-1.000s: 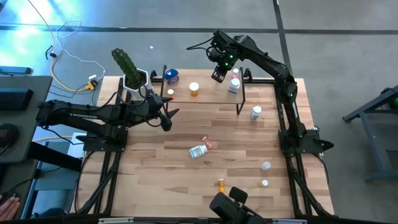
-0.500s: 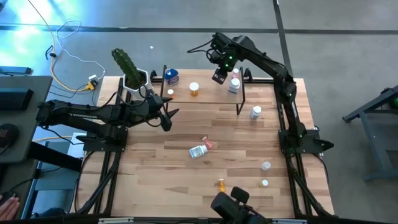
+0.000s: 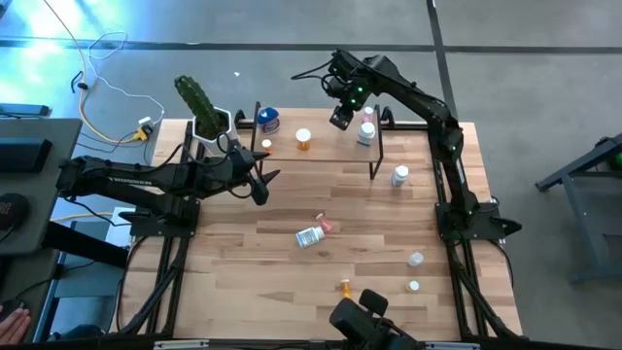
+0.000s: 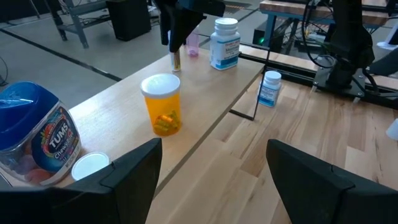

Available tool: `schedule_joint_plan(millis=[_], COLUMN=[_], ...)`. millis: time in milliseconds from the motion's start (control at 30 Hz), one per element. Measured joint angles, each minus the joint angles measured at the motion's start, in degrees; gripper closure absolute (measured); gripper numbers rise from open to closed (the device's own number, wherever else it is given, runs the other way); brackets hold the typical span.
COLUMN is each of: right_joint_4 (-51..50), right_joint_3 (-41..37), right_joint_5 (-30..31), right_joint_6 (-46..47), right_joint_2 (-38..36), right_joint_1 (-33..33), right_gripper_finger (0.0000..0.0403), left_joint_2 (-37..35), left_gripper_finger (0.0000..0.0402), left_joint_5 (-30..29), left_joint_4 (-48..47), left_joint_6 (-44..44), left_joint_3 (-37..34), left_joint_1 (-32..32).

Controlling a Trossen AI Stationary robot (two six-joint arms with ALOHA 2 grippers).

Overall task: Pick and place medicine bottles onto shelf by color
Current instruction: Put the transparent pill bottle on the shelf

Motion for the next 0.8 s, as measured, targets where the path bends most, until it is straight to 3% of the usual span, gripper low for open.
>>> schedule_joint_plan(millis=[500, 800], right_joint_4=[3.77, 3.46], right_joint_3=[0.11, 0.11], right_joint_5=[0.55, 0.61], right_joint_6=[0.11, 4.57], right_joint_2=[-5.16, -9.28], right_joint_1=[-1.03, 0.16], right_gripper_finger=[0.0244, 0.0244], left_joint_2=[0.00, 0.00], left_gripper_finger=[0.0122, 0.0122], left_joint_5=[0.02, 4.02], left_joint_4=[-0.01, -0.02], left_joint_6=[0.00, -1.25], left_joint_3=[-0.02, -0.02], left_joint_1=[-0.05, -0.09])
